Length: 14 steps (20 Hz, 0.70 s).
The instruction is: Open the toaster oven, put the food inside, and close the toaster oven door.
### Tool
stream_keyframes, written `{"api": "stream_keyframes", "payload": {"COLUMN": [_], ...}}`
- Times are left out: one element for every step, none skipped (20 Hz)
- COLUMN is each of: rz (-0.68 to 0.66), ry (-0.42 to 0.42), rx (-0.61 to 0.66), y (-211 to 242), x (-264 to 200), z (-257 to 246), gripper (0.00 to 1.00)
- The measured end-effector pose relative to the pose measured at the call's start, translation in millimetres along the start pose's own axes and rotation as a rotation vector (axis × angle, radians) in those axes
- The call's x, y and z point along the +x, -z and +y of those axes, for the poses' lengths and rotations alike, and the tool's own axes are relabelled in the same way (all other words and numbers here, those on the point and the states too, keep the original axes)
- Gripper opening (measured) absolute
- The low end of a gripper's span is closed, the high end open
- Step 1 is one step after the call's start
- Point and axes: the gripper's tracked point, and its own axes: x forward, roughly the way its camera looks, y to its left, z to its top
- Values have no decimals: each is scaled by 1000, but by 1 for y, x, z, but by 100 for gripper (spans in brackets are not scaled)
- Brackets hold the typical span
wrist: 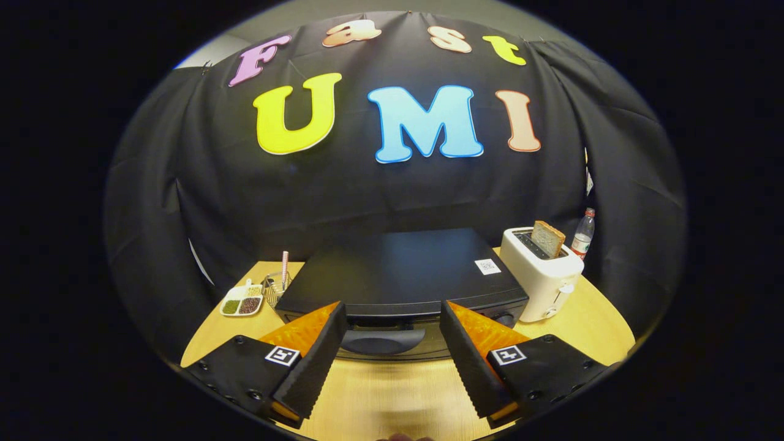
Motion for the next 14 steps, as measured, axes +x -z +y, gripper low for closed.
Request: {"api": "stream_keyframes", "payload": {"rz": [11, 22, 31, 44, 61, 76, 85, 90, 86, 88, 77, 77, 72, 85], "ry": [2, 4, 10, 18, 23, 27, 31, 30, 31, 36, 44, 47, 48, 47], "rx": [-7, -15, -24, -30, -32, -31, -28, -27, -27, -28, -32, -38, -42, -36], "y": [5, 8, 13, 16, 21, 25, 28, 29, 30, 29, 30, 31, 30, 31], "x": [6, 12, 18, 24, 30, 35, 40, 43, 44, 45, 45, 46, 46, 47], "z": [2, 4, 5, 4, 4, 5, 7, 10, 13, 13, 14, 15, 16, 15], "gripper": [98, 98, 98, 98, 98, 98, 98, 98, 98, 98, 98, 98, 98, 99]}}
